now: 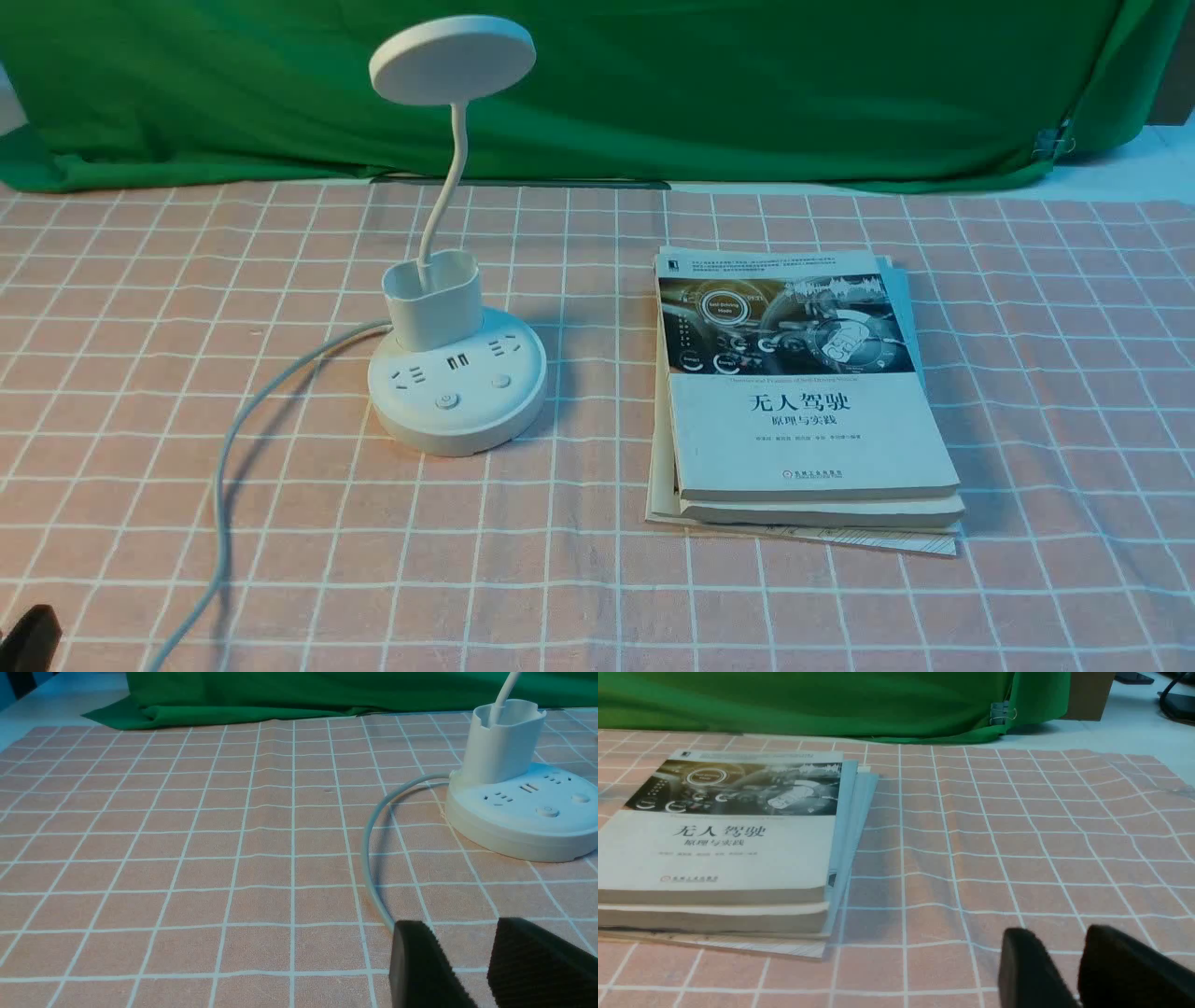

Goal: Turn on the table lamp on the pink coffee tablecloth with your hand.
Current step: 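Press the power button on the lamp base to turn the lamp on with the left gripper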

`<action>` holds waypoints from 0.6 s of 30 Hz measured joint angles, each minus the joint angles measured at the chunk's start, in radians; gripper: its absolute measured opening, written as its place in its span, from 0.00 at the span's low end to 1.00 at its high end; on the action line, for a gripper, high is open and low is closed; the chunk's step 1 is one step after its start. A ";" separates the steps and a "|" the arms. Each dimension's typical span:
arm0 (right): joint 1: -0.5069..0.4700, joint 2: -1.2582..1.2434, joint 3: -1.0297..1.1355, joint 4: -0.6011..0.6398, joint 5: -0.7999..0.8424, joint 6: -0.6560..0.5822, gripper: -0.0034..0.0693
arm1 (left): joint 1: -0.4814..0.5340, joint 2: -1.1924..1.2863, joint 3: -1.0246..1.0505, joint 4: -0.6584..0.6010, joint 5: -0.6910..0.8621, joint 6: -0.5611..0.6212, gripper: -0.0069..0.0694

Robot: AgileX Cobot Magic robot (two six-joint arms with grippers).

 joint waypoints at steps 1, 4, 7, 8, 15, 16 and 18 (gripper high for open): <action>0.000 0.000 0.000 0.000 0.000 0.000 0.38 | 0.000 0.000 0.000 0.000 0.000 0.000 0.41; 0.000 0.000 0.000 0.000 0.001 0.000 0.38 | 0.000 0.000 0.000 0.000 0.000 0.000 0.41; 0.000 0.000 0.000 0.000 0.001 0.000 0.38 | 0.000 0.000 0.000 0.000 0.000 0.000 0.41; 0.000 0.000 0.000 0.000 0.001 0.000 0.38 | 0.000 0.000 0.000 0.000 0.000 0.000 0.41; 0.000 0.000 0.000 0.000 0.000 0.000 0.38 | 0.000 0.000 0.000 0.000 0.000 0.000 0.41; 0.000 0.000 0.000 0.000 0.000 0.000 0.38 | 0.000 0.000 0.000 0.000 0.000 0.000 0.41; 0.000 0.000 0.000 0.000 0.000 0.000 0.38 | 0.000 0.000 0.000 0.000 0.000 0.000 0.41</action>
